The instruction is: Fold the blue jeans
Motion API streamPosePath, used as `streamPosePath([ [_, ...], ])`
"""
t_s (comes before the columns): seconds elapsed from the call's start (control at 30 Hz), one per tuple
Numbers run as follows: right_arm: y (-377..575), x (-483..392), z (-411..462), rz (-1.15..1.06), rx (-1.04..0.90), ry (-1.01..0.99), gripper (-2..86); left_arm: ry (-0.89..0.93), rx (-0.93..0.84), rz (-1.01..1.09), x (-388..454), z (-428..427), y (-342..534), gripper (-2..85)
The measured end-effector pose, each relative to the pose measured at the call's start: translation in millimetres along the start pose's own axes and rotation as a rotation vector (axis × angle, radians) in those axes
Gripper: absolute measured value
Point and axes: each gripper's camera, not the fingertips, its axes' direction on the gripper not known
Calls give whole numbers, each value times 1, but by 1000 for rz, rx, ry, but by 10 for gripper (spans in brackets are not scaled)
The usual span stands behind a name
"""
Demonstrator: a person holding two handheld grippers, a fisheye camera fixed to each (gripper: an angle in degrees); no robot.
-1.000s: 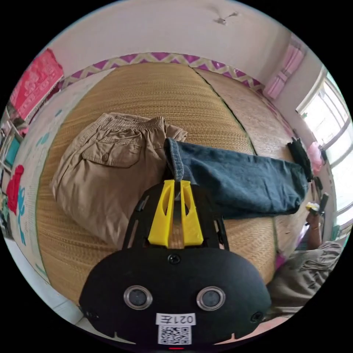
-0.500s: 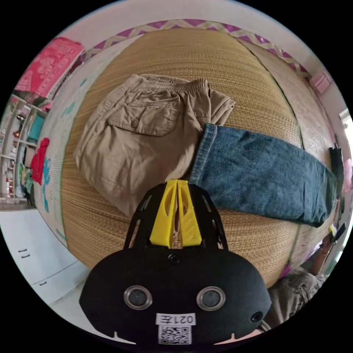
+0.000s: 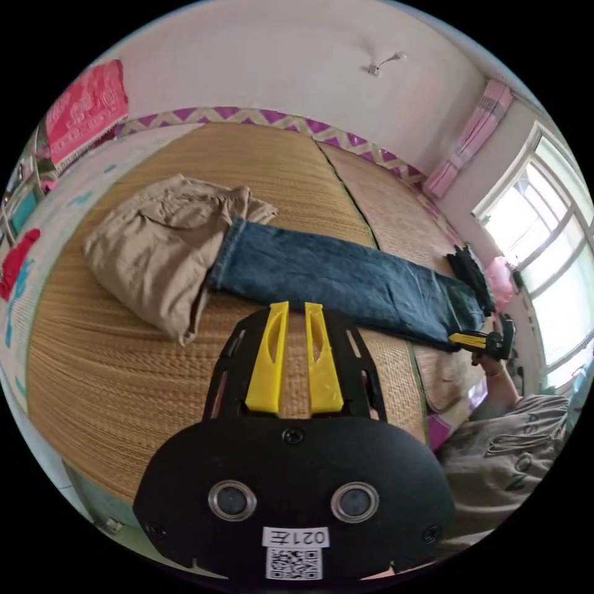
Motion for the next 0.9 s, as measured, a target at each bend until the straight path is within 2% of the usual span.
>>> streamPosePath([
  [0.07,-5,-4,-9,-16,-76,-34,-9,54,-13,-14,-11,-1,14,20],
  [0.2,5,16,-53,130,124,63,-10,52,-49,-14,-24,0,26,-5],
  [0.27,10,27,-28,144,-41,-61,-9,-8,-42,-43,-29,-1,26,-4],
  [0.33,29,34,-24,219,14,-206,-8,-35,-28,-103,-39,-6,26,1],
  [0.4,39,32,-24,235,23,-225,-8,68,-8,-194,-61,-12,24,31],
  [0.53,51,23,-22,259,68,-179,-6,221,80,-347,-99,-28,19,67],
  [0.6,53,17,-21,252,73,-141,-6,210,138,-453,-123,-41,12,83],
  [0.7,60,10,-19,245,81,-98,-6,172,135,-578,-149,-49,1,114],
  [0.9,72,14,-12,261,68,-110,-6,185,241,-701,-176,-89,-10,108],
])
